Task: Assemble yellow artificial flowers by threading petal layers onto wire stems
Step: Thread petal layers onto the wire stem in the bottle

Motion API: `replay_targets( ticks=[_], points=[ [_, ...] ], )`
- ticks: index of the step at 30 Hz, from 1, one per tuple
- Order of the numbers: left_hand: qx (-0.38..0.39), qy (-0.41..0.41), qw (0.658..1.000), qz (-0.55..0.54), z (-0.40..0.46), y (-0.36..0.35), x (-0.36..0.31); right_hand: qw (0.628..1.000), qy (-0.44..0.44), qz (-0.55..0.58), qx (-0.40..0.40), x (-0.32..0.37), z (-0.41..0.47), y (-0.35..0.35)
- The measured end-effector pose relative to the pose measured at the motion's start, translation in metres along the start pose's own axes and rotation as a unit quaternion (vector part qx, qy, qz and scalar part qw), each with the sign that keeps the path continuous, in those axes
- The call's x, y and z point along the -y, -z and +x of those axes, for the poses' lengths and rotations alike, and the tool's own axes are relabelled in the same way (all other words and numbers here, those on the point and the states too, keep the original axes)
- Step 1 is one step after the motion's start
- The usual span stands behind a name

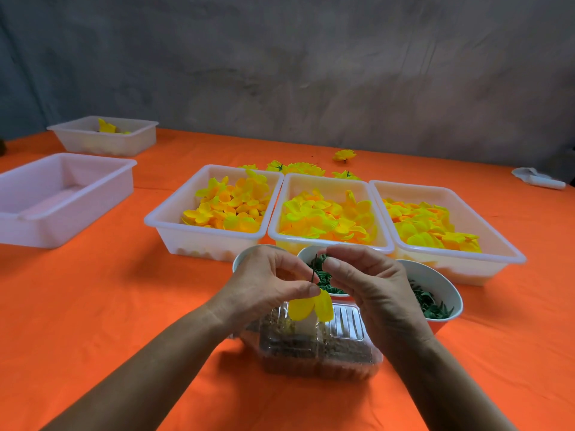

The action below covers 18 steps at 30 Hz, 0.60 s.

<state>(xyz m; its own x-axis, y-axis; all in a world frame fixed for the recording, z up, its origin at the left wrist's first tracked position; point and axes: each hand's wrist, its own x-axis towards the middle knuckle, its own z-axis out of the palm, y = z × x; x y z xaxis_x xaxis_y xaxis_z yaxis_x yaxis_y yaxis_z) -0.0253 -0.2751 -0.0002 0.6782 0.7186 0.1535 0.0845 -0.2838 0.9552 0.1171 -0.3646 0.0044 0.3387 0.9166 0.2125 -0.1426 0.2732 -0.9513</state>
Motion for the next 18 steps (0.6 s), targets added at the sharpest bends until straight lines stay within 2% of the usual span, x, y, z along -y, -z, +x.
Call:
replay_targets(
  ticks=[5, 18],
  points=[
    [-0.019, -0.05, 0.997, -0.063, -0.0025, -0.0008, -0.0024, 1.0, 0.013, 0.014, -0.003, -0.0008, -0.0012, -0.0033],
    [-0.065, -0.073, 0.99, -0.097, -0.0047, -0.0045, -0.0056, 0.999, 0.035, 0.015, -0.006, 0.0027, -0.003, -0.0025]
  ],
)
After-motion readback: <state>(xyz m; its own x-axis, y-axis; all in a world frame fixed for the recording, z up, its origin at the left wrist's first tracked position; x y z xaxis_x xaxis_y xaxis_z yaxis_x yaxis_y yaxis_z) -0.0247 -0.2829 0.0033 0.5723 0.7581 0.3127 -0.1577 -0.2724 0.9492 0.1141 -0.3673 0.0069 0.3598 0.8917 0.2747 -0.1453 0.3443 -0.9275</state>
